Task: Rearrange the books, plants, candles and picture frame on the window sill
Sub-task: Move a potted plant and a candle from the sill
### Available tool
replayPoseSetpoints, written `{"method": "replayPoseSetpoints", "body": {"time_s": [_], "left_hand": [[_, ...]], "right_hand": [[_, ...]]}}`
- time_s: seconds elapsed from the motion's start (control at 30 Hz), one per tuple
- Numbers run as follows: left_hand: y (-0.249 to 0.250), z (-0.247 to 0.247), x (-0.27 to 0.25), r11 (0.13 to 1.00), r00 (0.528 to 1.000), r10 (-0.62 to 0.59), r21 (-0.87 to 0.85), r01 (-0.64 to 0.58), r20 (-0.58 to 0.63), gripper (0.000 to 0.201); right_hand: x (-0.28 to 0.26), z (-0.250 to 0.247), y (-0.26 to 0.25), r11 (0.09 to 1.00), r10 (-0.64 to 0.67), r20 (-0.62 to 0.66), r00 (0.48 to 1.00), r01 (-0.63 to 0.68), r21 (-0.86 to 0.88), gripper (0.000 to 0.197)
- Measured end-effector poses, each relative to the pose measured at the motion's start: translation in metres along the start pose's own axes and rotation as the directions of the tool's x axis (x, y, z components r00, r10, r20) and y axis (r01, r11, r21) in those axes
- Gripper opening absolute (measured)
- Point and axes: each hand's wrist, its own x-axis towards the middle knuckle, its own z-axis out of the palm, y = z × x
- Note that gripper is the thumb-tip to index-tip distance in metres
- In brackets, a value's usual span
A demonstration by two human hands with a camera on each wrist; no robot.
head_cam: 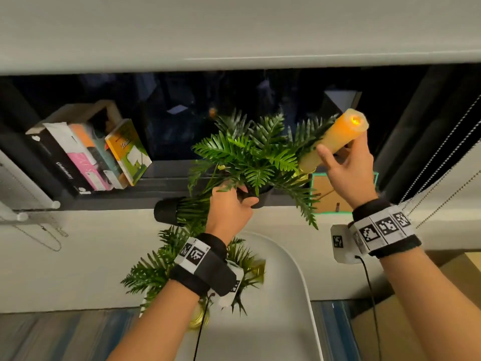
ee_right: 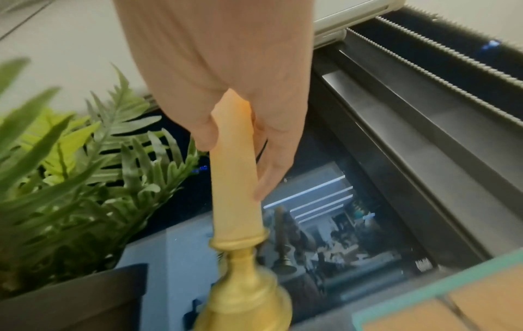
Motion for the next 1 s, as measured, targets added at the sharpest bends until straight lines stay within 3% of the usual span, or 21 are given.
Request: {"method": "replayPoseSetpoints", "body": {"time_s": [0.1, 0.2, 0.33, 0.37, 0.43, 0.47, 0.53, 0.6, 0.67, 0.83, 0.9, 0.97, 1.0], "left_hand": [[-0.015, 0.002, -0.035, 0.997, 0.998, -0.034, -0.072, 0.037, 0.049, 0.020], [-0.029, 0.001, -0.064, 0.994, 0.993, -0.044, -0.092, 0.054, 0.108, 0.022], [-0.045, 0.000, -0.096, 0.999, 0.991, -0.047, 0.007, 0.046, 0.122, 0.016], [-0.048, -0.001, -0.103, 0.998, 0.990, -0.066, 0.024, 0.064, 0.126, 0.019], [-0.055, -0.001, -0.117, 0.993, 0.984, -0.105, 0.060, 0.097, 0.145, 0.024], [-0.059, -0.001, -0.123, 0.993, 0.982, -0.108, 0.061, 0.100, 0.153, 0.022], [-0.067, -0.001, -0.136, 0.989, 0.981, -0.100, 0.124, 0.080, 0.166, 0.017], [-0.071, -0.001, -0.145, 0.980, 0.976, -0.114, 0.181, 0.080, 0.183, 0.017], [-0.074, 0.000, -0.150, 0.980, 0.976, -0.128, 0.171, 0.098, 0.176, 0.021], [-0.080, -0.001, -0.163, 0.991, 0.977, -0.133, 0.049, 0.126, 0.167, 0.017], [-0.083, -0.009, -0.172, 0.995, 0.979, -0.095, 0.008, 0.095, 0.181, 0.016], [-0.093, -0.015, -0.185, 0.996, 0.974, -0.084, -0.021, 0.090, 0.210, 0.027], [-0.102, -0.016, -0.190, 0.995, 0.968, -0.077, -0.039, 0.089, 0.241, 0.037]], "right_hand": [[-0.042, 0.010, 0.005, 0.997, 0.082, 0.081, 0.993, -0.082, -0.001, 0.051], [-0.088, 0.020, 0.012, 0.980, 0.187, 0.276, 0.943, -0.198, 0.011, 0.053], [-0.145, 0.033, 0.018, 0.939, 0.300, 0.491, 0.818, -0.344, -0.002, 0.058], [-0.159, 0.037, 0.025, 0.922, 0.341, 0.515, 0.787, -0.387, -0.019, 0.050], [-0.183, 0.045, 0.028, 0.912, 0.389, 0.547, 0.741, -0.394, -0.114, 0.009], [-0.193, 0.050, 0.035, 0.865, 0.461, 0.569, 0.681, -0.489, -0.115, 0.018], [-0.207, 0.053, 0.037, 0.817, 0.483, 0.650, 0.587, -0.570, -0.092, 0.029], [-0.213, 0.054, 0.035, 0.827, 0.471, 0.596, 0.651, -0.561, -0.041, 0.032], [-0.220, 0.055, 0.032, 0.798, 0.451, 0.595, 0.665, -0.599, 0.065, 0.033], [-0.221, 0.050, 0.034, 0.841, 0.489, 0.598, 0.635, -0.525, -0.129, 0.017], [-0.221, 0.056, 0.043, 0.810, 0.524, 0.622, 0.582, -0.567, -0.151, 0.033], [-0.220, 0.054, 0.042, 0.850, 0.511, 0.665, 0.545, -0.438, -0.293, 0.035], [-0.220, 0.055, 0.045, 0.841, 0.540, 0.677, 0.500, -0.347, -0.414, 0.035]]}}
